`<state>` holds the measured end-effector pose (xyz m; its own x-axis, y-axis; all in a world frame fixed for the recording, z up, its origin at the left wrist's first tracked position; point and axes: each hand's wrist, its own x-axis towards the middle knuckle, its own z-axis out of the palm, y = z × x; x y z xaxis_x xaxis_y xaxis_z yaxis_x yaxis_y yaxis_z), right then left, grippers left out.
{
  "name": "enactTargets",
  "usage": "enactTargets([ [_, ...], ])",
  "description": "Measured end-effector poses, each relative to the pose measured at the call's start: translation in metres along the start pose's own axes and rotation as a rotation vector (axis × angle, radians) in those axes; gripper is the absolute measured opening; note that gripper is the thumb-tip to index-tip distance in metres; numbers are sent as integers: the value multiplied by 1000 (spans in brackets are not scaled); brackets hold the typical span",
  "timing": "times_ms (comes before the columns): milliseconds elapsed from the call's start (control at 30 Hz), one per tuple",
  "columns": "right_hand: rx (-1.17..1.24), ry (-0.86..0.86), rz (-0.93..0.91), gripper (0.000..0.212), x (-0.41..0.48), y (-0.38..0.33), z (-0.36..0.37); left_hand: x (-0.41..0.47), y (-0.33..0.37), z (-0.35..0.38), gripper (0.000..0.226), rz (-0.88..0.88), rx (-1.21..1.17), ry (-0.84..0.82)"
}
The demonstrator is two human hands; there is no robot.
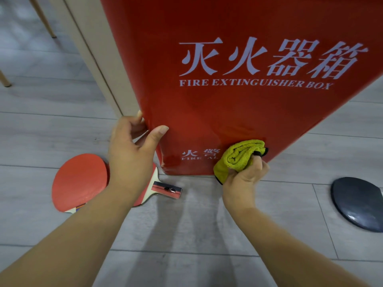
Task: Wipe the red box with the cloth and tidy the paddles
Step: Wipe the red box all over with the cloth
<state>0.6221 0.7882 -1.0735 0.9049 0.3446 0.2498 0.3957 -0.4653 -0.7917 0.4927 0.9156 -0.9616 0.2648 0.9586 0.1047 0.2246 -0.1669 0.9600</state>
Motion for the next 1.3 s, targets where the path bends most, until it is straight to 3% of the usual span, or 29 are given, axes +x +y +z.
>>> enactTargets([
  [133,-38,-3,-146,78,-16,-21,19,3,0,-4,29,-3,-6,-26],
  [233,-43,-6,-243,81,-26,-38,31,4,-1,-7,26,8,-1,-54],
  [600,-307,34,-630,42,-43,-48,48,5,-4,-7,28,-24,-71,-51],
  [933,-621,-7,-957,49,-30,-13,52,-3,-7,-4,31,-113,-103,-44],
  [1100,-756,-98,-979,52,-18,5,34,-7,-17,2,35,-139,-88,-71],
  [1300,-790,-88,-958,52,1,24,7,-7,-25,9,46,-175,-27,-55],
])
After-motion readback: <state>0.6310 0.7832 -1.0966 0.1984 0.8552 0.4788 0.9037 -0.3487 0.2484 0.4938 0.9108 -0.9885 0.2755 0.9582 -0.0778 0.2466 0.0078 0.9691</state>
